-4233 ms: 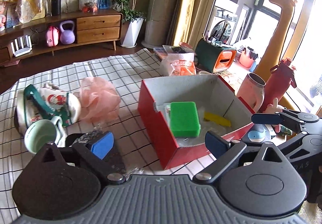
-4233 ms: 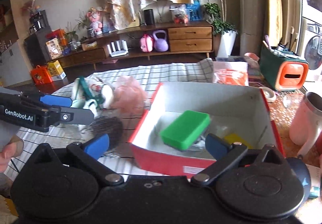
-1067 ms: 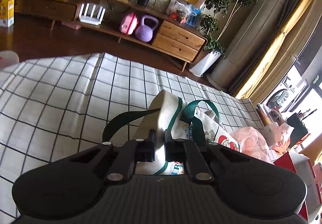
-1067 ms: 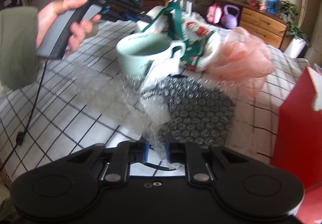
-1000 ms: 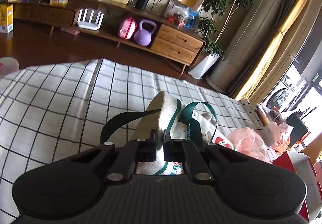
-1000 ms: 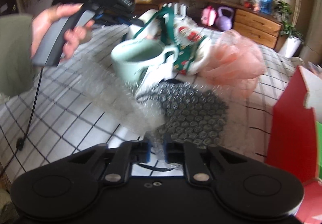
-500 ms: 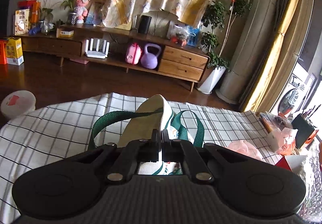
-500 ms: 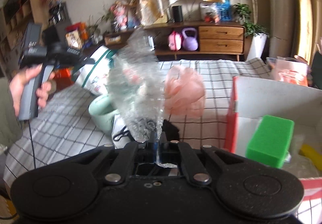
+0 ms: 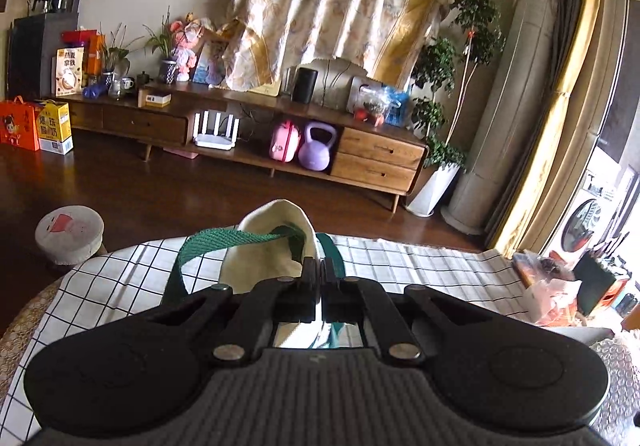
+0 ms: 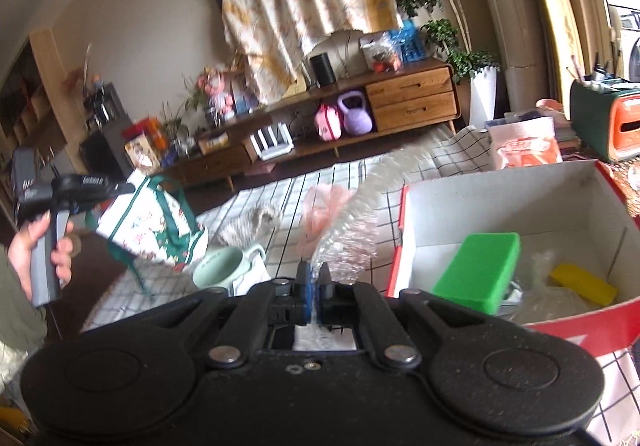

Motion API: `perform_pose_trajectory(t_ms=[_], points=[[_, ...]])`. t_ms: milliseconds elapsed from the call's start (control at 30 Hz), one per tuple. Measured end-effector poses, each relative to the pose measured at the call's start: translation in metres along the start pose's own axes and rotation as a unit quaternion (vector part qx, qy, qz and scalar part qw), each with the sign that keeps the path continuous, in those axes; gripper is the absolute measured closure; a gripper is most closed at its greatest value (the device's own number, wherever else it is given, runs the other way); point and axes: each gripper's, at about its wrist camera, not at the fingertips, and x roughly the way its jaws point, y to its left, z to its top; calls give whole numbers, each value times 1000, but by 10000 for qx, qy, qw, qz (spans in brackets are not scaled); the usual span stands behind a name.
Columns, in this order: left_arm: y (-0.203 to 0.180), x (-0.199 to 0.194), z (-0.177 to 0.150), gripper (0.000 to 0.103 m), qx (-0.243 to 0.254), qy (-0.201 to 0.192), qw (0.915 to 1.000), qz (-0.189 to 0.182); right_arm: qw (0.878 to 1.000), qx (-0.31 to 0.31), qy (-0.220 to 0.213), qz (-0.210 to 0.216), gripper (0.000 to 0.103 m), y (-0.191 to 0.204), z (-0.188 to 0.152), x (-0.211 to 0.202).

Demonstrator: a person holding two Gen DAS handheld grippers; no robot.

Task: Organize soft objects
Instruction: 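Carry the tote bag and bubble wrap with both grippers over the red box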

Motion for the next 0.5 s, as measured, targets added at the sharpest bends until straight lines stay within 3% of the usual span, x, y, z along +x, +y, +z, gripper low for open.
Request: perform_pose_trajectory(t_ms=[233,500], points=[[-26,-41,10,101,60,-164,9994,-311,9992,159,-372,-50,102,-21,15,-34],[-93,-66,16,101,336,-193,9936,-1065,9968,355,-670,-247,102,-53,37,-56]])
